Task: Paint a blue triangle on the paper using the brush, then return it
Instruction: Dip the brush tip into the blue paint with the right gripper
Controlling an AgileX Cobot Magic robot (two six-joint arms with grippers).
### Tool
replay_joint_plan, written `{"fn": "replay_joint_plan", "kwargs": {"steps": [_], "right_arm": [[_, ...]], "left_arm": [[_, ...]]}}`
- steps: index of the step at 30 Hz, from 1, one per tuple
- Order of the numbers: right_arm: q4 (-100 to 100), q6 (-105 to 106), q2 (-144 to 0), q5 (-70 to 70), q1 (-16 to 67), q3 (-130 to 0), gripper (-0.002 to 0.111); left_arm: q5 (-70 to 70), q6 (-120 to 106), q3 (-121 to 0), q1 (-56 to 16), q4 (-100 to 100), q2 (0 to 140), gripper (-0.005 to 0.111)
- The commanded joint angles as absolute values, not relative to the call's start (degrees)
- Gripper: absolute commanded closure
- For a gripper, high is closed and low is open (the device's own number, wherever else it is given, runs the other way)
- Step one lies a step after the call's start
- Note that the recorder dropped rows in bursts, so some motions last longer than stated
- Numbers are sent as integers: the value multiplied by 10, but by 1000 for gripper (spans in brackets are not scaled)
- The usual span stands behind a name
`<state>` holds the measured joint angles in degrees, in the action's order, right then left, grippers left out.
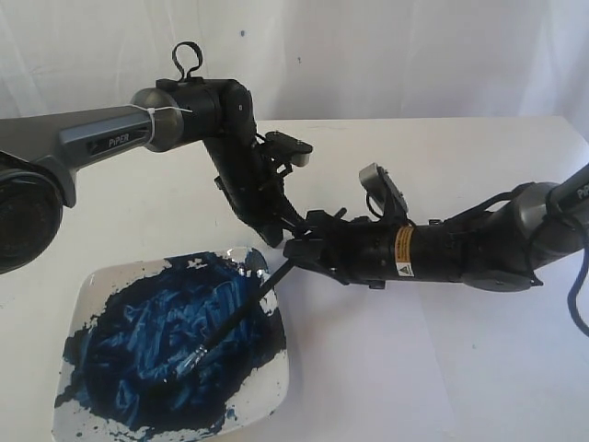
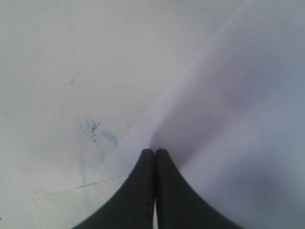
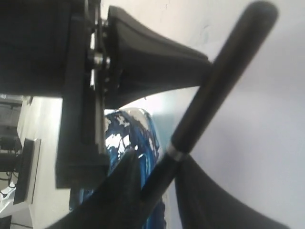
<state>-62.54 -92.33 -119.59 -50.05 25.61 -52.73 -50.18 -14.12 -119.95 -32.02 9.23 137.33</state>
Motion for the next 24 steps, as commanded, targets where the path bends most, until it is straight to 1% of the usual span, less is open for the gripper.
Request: {"fn": "replay_joint_plan", "kwargs": {"steps": [1,5,10,12,19,24], "right_arm": [[-664,-886,-1194,-530,257,-512,108],[-664,-881,-1194,-557,257,-505,108],[-652,-778,-1194,-617,257,-505,108],[-637,-748,-1194,-620,257,-505,108],[-638,-688,-1194,-700,257,-505,108],[-634,-617,-1188,-700,257,-505,108]], "left_arm": [[-505,-137,-1201,-321,97,1378,107],[-505,-137,-1201,-321,97,1378,107],[-505,-137,-1201,-321,97,1378,107],[-505,-137,-1201,-321,97,1378,107],[-505,-137,-1201,-321,97,1378,107],[-505,-137,-1201,-321,97,1378,107]]}}
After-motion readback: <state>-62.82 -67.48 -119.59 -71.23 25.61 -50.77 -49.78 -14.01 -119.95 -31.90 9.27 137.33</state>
